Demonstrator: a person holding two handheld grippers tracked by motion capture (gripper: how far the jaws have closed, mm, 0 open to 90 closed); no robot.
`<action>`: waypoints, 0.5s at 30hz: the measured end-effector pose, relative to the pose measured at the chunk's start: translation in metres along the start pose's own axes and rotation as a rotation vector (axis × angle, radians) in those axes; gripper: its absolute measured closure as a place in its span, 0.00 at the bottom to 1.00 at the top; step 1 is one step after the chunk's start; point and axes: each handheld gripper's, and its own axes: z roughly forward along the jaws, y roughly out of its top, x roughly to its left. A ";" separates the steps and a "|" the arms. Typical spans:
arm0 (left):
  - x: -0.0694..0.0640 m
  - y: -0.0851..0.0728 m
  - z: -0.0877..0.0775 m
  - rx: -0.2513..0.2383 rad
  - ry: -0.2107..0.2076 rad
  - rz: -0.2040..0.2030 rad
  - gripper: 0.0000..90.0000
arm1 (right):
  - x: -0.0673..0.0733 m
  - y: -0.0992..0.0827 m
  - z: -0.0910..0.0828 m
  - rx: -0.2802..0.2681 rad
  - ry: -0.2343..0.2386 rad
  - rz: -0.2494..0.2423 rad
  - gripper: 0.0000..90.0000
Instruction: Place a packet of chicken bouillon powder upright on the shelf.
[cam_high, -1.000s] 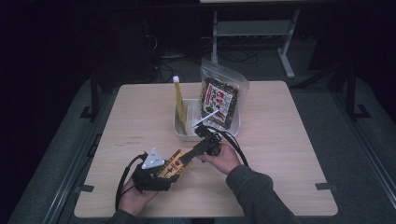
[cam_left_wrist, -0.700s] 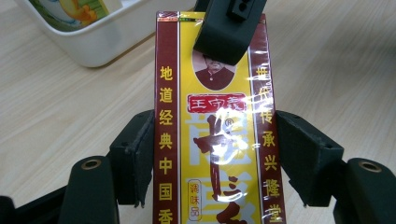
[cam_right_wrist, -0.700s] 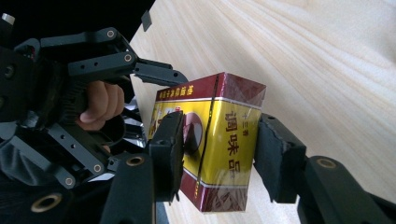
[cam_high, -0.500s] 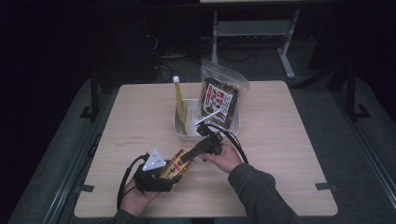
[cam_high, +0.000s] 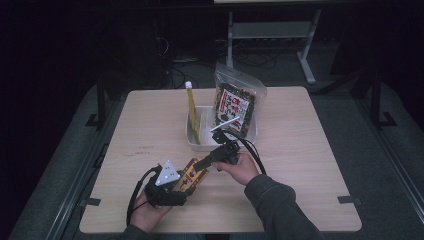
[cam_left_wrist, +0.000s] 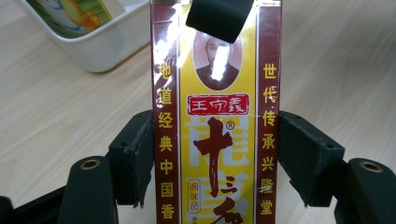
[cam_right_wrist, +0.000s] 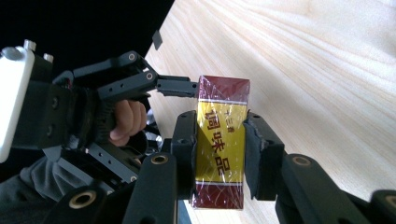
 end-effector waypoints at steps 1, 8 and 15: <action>0.000 0.000 0.000 -0.003 0.000 0.000 0.35 | 0.000 0.000 0.000 -0.004 -0.001 -0.001 0.76; 0.003 -0.001 -0.002 -0.004 0.001 -0.010 0.31 | 0.014 0.003 -0.005 -0.005 -0.096 -0.027 0.76; 0.007 -0.003 -0.007 -0.026 0.013 -0.035 0.29 | 0.021 0.005 -0.024 -0.045 -0.181 -0.035 0.76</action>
